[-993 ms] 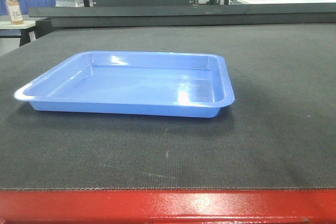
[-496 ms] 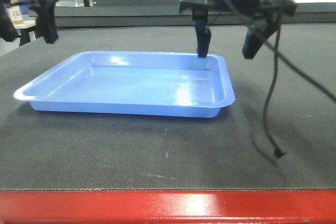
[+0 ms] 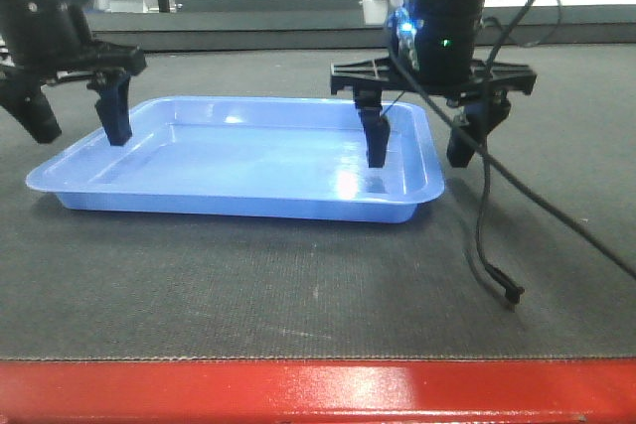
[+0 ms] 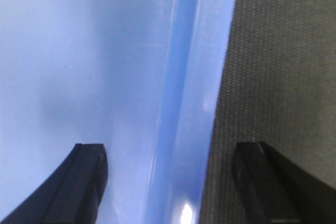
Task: Grab blue tray and place on right shelf
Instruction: 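Lower both grippers onto opposite rims of the light blue tray, then close both grippers on the tray rims and lift it up, then hold the tray raised with both grippers while turning away from table, then carry the tray with both grippers while driving toward the shelving rack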
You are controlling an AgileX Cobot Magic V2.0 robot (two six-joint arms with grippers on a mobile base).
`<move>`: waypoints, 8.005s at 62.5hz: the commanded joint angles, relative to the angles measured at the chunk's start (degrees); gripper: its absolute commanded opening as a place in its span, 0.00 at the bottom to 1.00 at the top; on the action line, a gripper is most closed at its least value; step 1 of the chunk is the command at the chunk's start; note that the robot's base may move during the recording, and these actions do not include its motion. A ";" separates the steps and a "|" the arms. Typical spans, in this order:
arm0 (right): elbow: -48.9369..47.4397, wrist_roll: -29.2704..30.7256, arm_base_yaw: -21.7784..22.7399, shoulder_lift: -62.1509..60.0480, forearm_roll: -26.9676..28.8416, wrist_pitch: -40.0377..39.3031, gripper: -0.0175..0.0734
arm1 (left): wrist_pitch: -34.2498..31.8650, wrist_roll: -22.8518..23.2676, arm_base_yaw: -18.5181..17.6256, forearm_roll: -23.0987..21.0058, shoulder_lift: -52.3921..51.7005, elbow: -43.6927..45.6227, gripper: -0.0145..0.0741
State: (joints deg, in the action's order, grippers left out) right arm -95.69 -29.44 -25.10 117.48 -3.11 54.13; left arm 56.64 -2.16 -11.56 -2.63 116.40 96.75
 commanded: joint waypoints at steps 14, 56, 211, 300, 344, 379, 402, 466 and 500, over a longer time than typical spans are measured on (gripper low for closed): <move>-2.04 -0.11 0.03 -2.84 -1.05 -2.66 0.72 | -2.59 0.53 -0.29 -0.69 -2.13 2.22 0.60; -3.15 -0.05 0.03 -5.22 -1.38 0.52 0.22 | 0.54 0.77 -0.29 -3.45 -3.56 2.22 0.12; 17.87 6.67 -0.19 -53.00 -4.14 15.07 0.22 | 19.66 19.66 -24.95 4.95 -35.58 -6.82 0.11; 17.87 6.67 -0.14 -53.00 -4.14 15.07 0.22 | 19.66 19.66 -24.95 4.49 -35.10 -6.82 0.11; 17.87 6.67 -0.14 -53.00 -4.14 15.07 0.22 | 19.66 19.66 -24.95 4.49 -35.10 -6.82 0.11; 17.87 6.67 -0.14 -53.00 -4.14 15.13 0.22 | 19.66 19.66 -24.95 4.49 -35.10 -6.82 0.11; 17.87 6.67 -0.14 -53.00 -4.14 15.13 0.22 | 19.66 19.66 -24.95 4.49 -35.10 -6.82 0.11; 17.87 6.67 -0.14 -53.00 -4.14 15.37 0.22 | 19.66 19.66 -24.95 2.04 -35.10 -6.82 0.11; 17.87 6.67 -0.14 -53.00 -4.14 15.31 0.22 | 19.66 19.66 -24.95 -1.93 -35.10 -6.82 0.11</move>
State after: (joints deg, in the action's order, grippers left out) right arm -76.15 -24.33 -25.10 65.72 -6.95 71.74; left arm 71.19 19.84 -35.60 -1.54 83.05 88.04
